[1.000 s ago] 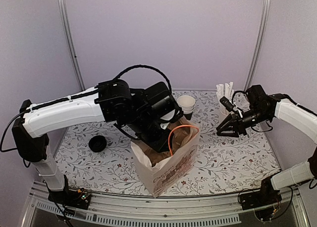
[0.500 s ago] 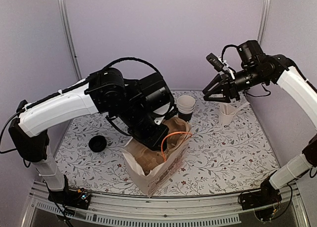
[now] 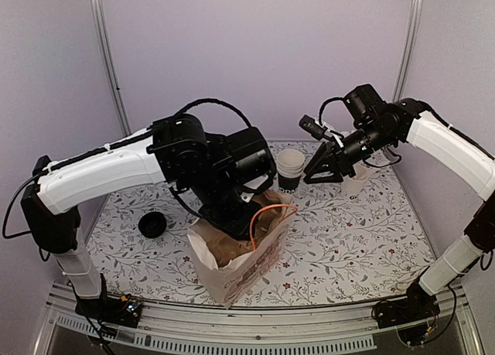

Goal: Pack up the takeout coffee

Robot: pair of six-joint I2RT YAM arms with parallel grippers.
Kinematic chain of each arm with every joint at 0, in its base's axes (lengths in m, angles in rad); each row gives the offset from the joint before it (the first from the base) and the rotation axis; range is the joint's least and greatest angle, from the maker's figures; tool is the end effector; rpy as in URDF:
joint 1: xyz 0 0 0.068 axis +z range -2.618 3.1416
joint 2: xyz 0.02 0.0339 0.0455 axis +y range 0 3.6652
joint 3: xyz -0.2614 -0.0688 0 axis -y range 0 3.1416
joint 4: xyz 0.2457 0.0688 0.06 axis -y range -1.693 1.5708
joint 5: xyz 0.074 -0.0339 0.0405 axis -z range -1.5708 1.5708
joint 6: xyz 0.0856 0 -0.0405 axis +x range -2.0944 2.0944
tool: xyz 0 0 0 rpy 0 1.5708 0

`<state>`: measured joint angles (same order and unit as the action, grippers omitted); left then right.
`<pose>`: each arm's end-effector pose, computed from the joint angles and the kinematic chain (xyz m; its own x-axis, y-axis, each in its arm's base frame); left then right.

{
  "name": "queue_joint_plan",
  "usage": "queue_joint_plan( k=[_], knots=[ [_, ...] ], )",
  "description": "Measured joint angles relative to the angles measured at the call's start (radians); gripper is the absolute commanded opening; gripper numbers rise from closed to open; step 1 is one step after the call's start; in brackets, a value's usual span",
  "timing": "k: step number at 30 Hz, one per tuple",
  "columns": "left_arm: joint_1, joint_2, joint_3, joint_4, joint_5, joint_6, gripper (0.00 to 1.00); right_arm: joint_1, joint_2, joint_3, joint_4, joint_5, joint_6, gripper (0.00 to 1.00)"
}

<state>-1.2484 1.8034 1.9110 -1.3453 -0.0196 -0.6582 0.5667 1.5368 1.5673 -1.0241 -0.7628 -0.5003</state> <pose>0.1189 -0.3507 0.3031 -0.8157 0.5116 -0.2700 0.5654 0.8037 -0.1854 0.2458 0.2265 0.3283 -0.2816 -0.5902 -0.7565 -0.9588 0.1417 0.2463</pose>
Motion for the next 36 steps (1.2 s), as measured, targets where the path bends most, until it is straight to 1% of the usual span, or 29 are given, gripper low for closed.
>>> queue_joint_plan(
  k=[10, 19, 29, 36],
  knots=[
    [0.016, 0.060, -0.097, -0.018, -0.044, 0.027, 0.21, 0.000, -0.013, -0.011, 0.014, -0.017, 0.000, 0.44],
    [0.021, 0.092, -0.131, -0.014, -0.082, 0.058, 0.21, 0.001, -0.013, -0.027, 0.024, -0.018, 0.003, 0.44],
    [0.026, 0.106, -0.279, 0.124, -0.066, 0.091, 0.21, 0.001, -0.017, -0.072, 0.032, -0.004, 0.003, 0.44],
    [0.027, 0.126, -0.344, 0.182, -0.060, 0.098, 0.20, 0.001, -0.019, -0.077, 0.038, 0.003, 0.003, 0.45]
  ],
)
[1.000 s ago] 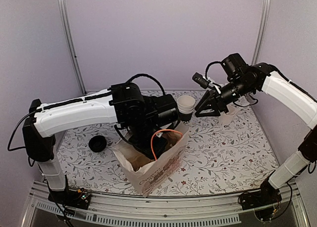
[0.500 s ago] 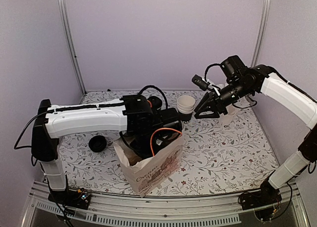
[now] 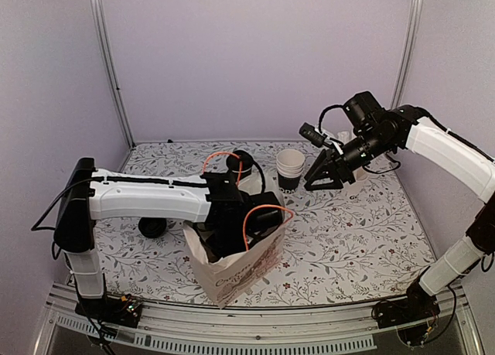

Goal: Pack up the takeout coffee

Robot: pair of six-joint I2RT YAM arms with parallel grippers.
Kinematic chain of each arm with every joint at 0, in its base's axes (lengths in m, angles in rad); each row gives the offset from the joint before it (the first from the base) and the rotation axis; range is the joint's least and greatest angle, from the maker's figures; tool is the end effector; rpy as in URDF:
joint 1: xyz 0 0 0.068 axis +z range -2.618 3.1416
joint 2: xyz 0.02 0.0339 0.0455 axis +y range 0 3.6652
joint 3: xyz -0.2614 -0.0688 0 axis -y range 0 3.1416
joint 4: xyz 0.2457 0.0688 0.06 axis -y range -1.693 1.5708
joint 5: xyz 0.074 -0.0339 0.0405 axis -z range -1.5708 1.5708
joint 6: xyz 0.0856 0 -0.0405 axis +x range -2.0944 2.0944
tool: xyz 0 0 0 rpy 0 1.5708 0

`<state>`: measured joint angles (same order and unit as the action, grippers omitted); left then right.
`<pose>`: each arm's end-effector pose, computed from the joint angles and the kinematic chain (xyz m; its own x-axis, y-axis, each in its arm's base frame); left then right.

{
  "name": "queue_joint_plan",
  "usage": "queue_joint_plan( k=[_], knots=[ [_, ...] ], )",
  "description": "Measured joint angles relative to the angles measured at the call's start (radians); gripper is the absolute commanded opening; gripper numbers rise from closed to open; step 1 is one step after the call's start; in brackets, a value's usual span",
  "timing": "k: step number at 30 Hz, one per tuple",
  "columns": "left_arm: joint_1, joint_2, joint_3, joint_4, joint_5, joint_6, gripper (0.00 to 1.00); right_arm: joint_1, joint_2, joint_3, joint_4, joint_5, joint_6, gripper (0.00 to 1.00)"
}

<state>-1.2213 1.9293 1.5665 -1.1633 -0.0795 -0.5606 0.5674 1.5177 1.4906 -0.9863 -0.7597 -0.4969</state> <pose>0.1330 -0.3452 0.1680 -0.7870 0.6117 -0.0800 0.6103 0.7910 0.0434 0.2427 0.2246 0.3124 -0.2969 -0.5991 -0.7436 -0.9538 0.1479 0.2616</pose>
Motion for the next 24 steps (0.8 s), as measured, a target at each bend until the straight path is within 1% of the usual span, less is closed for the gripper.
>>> queue_joint_plan(
  k=[11, 17, 24],
  knots=[
    [0.002, 0.031, -0.087, 0.081, -0.003, 0.014, 0.21, 0.000, 0.000, -0.003, 0.001, 0.003, 0.000, 0.45],
    [0.014, 0.023, -0.126, 0.128, 0.017, 0.030, 0.24, 0.000, 0.000, -0.011, 0.003, 0.004, 0.000, 0.45],
    [0.027, -0.005, -0.171, 0.183, 0.049, 0.045, 0.26, 0.000, 0.000, -0.011, 0.003, 0.007, 0.000, 0.45]
  ],
)
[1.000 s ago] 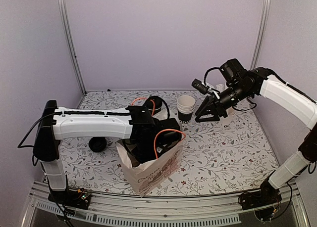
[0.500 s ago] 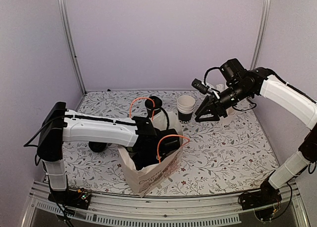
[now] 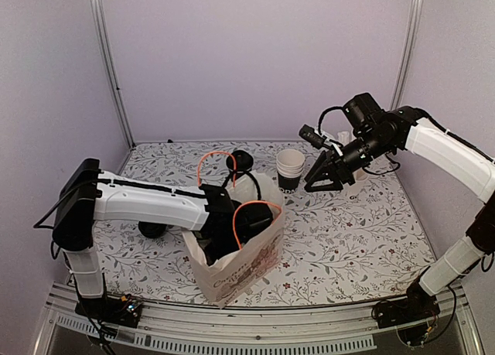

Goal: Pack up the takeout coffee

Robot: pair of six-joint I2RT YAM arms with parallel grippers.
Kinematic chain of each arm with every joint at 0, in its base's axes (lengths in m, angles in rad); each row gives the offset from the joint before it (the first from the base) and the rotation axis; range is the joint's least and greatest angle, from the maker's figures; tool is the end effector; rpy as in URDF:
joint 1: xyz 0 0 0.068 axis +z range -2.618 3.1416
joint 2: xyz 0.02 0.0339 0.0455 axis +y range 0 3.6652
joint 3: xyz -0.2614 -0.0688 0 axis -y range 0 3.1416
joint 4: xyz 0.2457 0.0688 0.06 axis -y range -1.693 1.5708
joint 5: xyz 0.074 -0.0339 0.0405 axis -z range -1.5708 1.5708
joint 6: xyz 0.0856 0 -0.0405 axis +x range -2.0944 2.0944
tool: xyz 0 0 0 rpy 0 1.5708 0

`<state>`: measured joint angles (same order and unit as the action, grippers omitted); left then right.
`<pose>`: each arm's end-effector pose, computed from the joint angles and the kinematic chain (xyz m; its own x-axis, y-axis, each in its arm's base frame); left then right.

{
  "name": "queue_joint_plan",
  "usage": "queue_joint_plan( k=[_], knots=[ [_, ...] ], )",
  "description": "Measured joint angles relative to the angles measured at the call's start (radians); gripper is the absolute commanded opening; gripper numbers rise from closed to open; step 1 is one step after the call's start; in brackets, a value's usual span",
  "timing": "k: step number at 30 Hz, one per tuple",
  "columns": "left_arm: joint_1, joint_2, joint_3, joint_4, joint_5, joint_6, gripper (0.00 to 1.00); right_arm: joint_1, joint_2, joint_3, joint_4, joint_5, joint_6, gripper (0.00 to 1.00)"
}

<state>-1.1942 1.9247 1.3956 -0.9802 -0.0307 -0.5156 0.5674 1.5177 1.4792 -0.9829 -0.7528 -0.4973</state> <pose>0.1359 -0.3364 0.1272 -0.7773 0.6254 -0.0686 0.6271 0.7790 -0.0036 0.2428 0.2241 0.3086 -0.3014 -0.6049 -0.7371 -0.9524 0.1536 0.2633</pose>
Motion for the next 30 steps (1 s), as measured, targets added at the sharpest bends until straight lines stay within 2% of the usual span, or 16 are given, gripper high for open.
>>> queue_joint_plan(
  k=[12, 19, 24, 30],
  knots=[
    [0.006, -0.007, -0.005, 0.029, 0.002, 0.005, 0.47, 0.000, 0.000, 0.000, 0.000, 0.004, 0.000, 0.45],
    [0.006, -0.040, 0.101, -0.050, -0.012, -0.013, 0.66, 0.000, 0.000, 0.000, 0.000, 0.012, 0.000, 0.45],
    [0.006, -0.114, 0.166, -0.086, -0.013, -0.016, 0.68, 0.000, 0.000, -0.002, -0.001, 0.014, 0.000, 0.46],
    [0.000, -0.134, 0.286, -0.164, -0.019, -0.013, 0.68, 0.000, -0.007, -0.011, -0.002, 0.022, 0.000, 0.46]
  ],
)
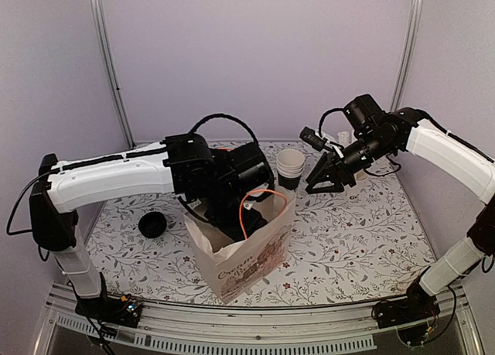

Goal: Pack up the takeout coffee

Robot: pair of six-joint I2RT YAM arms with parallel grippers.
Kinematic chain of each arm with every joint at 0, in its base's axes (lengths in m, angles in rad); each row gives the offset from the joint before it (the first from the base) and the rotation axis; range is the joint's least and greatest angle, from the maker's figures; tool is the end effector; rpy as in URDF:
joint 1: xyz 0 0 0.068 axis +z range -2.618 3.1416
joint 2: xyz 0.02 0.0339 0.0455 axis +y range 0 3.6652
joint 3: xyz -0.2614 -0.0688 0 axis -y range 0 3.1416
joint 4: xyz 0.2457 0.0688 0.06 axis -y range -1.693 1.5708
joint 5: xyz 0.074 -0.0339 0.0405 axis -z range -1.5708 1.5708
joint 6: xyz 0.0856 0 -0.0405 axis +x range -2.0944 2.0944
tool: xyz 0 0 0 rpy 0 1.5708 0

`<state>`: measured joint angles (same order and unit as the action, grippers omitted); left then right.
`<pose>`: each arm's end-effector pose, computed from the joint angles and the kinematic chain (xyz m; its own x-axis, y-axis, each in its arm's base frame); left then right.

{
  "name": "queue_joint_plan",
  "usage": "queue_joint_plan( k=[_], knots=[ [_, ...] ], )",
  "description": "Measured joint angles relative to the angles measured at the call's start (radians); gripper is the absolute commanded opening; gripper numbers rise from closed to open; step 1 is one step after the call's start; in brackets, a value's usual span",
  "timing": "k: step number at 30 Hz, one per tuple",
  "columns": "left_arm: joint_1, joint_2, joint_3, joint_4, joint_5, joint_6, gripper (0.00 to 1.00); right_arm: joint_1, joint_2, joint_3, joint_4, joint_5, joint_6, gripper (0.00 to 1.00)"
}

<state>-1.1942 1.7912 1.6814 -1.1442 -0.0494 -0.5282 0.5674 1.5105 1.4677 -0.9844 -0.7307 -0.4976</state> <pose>0.1428 -0.3496 0.2497 -0.7671 0.5709 -0.2927 0.6212 0.7749 -0.1165 0.2421 0.2221 0.3060 -0.3042 -0.6154 -0.7271 -0.9520 0.1693 0.2550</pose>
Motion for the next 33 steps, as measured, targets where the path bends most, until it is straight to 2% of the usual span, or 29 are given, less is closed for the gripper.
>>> queue_joint_plan(
  k=[6, 13, 20, 24, 29, 33],
  knots=[
    [-0.023, -0.055, 0.187, -0.049, -0.030, 0.013, 0.68, 0.000, -0.035, -0.024, -0.003, 0.015, -0.006, 0.47],
    [-0.037, -0.133, 0.280, -0.131, -0.090, 0.012, 0.63, 0.000, -0.059, -0.027, -0.004, 0.015, -0.019, 0.48],
    [-0.077, -0.154, 0.375, -0.197, -0.145, -0.028, 0.52, 0.000, -0.060, -0.008, -0.068, -0.020, -0.074, 0.50],
    [-0.092, -0.259, 0.329, -0.209, -0.143, -0.084, 0.51, 0.000, -0.079, 0.043, -0.138, -0.068, -0.147, 0.50],
    [-0.074, -0.468, 0.134, -0.220, -0.189, -0.185, 0.64, 0.000, -0.122, 0.085, -0.160, -0.099, -0.185, 0.50],
    [-0.031, -0.548, 0.000, -0.201, -0.206, -0.191, 0.67, 0.000, -0.127, 0.080, -0.160, -0.117, -0.198, 0.50]
  ],
)
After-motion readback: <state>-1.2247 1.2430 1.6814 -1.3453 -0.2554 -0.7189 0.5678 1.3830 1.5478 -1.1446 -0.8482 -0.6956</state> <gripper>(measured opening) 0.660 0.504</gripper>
